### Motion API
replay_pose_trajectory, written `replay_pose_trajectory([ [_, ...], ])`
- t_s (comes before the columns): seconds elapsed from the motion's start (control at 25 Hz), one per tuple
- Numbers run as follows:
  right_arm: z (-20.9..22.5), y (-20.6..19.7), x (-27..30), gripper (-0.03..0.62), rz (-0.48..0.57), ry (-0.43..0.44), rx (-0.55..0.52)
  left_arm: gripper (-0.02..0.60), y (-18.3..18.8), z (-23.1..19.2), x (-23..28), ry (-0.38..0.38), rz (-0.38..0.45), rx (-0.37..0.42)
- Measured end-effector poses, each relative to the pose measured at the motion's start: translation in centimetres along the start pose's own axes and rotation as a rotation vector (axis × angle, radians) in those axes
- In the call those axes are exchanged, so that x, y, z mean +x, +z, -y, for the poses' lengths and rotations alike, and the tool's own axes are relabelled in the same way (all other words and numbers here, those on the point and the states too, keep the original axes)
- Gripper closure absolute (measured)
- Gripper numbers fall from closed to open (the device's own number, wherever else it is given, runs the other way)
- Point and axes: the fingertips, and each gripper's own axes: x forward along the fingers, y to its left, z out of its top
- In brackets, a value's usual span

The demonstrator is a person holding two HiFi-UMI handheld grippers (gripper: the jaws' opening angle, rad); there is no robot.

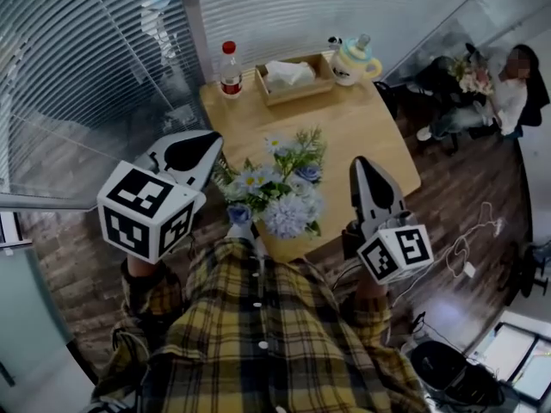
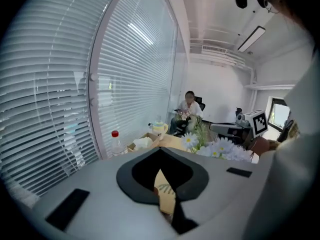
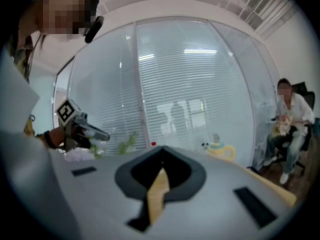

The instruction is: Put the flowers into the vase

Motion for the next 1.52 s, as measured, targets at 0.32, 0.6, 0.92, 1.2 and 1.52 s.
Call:
replay_pose_trajectory([
  [0.32,-1.9,2.9,2.1,0.582,0.027,0.047,-0.058,0.572,4.5,2.8,2.4,-0.076,0.096,0.058],
  [0.6,-2.4,5.0,3.4,0.582,0.045,0.062,-0.094,0.572,5.9,4.4,3.8,-0.145,0.114,0.095],
  [0.92,-2.5,6.5,4.6,0.582,0.058,0.065,-0.111,0.572,7.4,5.3,4.8,-0.190,0.175,0.096],
  [1.2,-2.5,6.8,5.2,0.582,0.064,0.070,-0.126,0.572,8.2,5.9,5.3,-0.234,0.223,0.104],
  [1.52,-2.0,6.2,5.2,0.582,0.053,0.070,-0.116,0.572,8.1,6.2,5.4,-0.255,0.243,0.094],
])
